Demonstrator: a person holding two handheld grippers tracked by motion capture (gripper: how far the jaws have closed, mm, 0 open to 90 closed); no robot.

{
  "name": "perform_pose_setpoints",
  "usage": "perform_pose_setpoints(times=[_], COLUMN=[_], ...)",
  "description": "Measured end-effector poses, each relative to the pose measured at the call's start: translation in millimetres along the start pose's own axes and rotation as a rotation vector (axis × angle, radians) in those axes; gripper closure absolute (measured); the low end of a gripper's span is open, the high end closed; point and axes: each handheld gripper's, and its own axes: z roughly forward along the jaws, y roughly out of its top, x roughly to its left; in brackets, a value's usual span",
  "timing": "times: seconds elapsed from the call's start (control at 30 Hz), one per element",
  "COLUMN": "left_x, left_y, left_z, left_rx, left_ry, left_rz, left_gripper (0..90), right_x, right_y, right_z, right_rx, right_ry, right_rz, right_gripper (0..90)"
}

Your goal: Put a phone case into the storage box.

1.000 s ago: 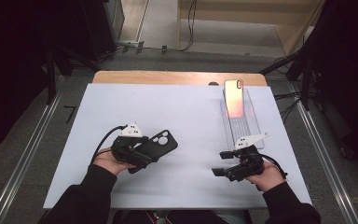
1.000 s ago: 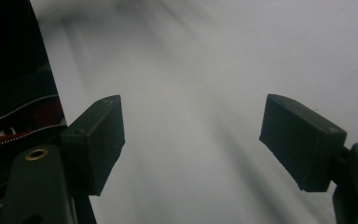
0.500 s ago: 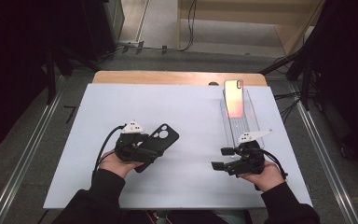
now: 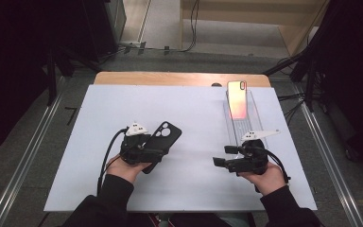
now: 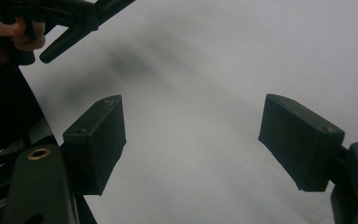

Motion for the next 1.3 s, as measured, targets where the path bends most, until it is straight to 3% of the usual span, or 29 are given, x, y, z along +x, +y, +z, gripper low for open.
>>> perform_pose_setpoints(times=[0.43, 0.63, 1.0, 1.3], left_x=[-12.0, -14.4, -23.8, -31.1], left_y=[-4.5, -7.9, -13.7, -18.0], left_z=[7.2, 13.6, 21.2, 26.0], left_rx=[-0.11, -0.153, -0.217, -0.259], left_ry=[0.086, 0.088, 0.141, 0.146], left_rz=[0.0, -0.027, -0.004, 0.01], left_gripper=[14.8, 14.8, 14.7, 14.8], right_x=[5.1, 5.7, 11.0, 12.8], right_y=[8.3, 13.5, 25.5, 35.2], right_z=[0.0, 1.2, 6.6, 13.8], right_rx=[-0.03, -0.047, -0.078, -0.097], right_ry=[-0.048, -0.048, -0.056, -0.038], right_rz=[0.044, 0.078, 0.093, 0.119], right_gripper=[20.9, 21.1, 21.0, 20.6])
